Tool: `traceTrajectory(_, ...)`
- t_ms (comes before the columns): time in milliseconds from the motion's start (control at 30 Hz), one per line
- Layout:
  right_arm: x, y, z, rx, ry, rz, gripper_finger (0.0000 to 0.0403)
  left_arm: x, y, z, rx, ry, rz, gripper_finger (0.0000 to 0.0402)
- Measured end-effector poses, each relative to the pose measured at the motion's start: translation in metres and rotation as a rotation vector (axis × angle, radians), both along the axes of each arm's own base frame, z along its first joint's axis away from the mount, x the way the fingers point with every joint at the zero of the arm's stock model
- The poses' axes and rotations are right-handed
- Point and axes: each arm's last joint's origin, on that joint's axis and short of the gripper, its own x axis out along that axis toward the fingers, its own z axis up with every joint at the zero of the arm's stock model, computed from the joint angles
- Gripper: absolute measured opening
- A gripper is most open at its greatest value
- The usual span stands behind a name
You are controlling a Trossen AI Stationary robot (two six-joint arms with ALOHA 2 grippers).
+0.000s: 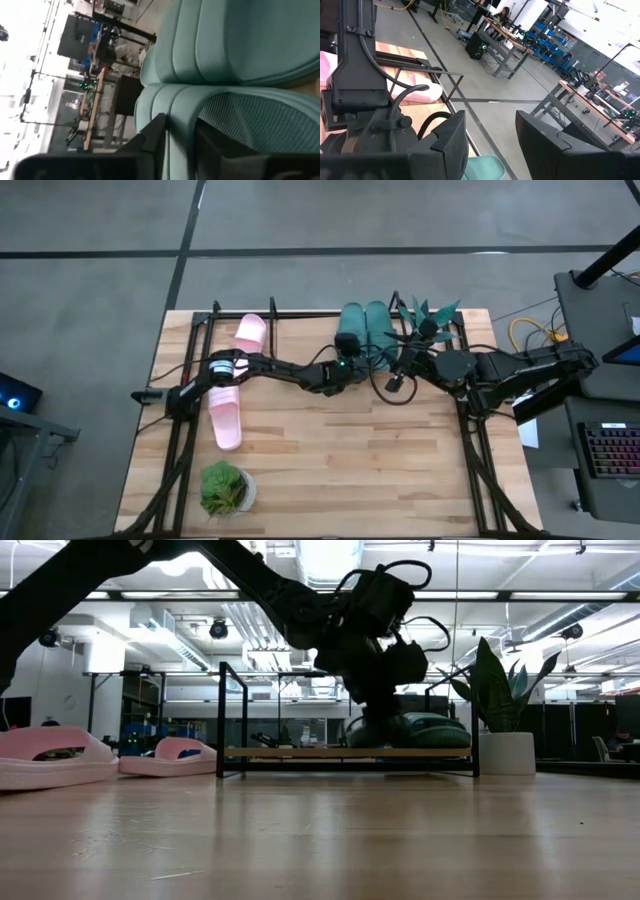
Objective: Pick and place slides into the shelf
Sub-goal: Put the green slide on the shelf
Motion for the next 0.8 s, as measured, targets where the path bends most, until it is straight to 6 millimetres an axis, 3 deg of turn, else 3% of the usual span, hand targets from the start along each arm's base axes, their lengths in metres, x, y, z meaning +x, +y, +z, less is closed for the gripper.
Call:
traceTrajectory(333,0.000,0.000,0.000,0.000,0.000,0.000,0.0161,-0.003,-0.001,0.000,-0.077,0.019,-0.026,0.0180)
traceTrajectory(800,0.000,0.000,0.000,-0.006,0.005,0.001,0.0163,-0.011,-0.008,0.026,-0.233,-0.006,-0.190,0.0192)
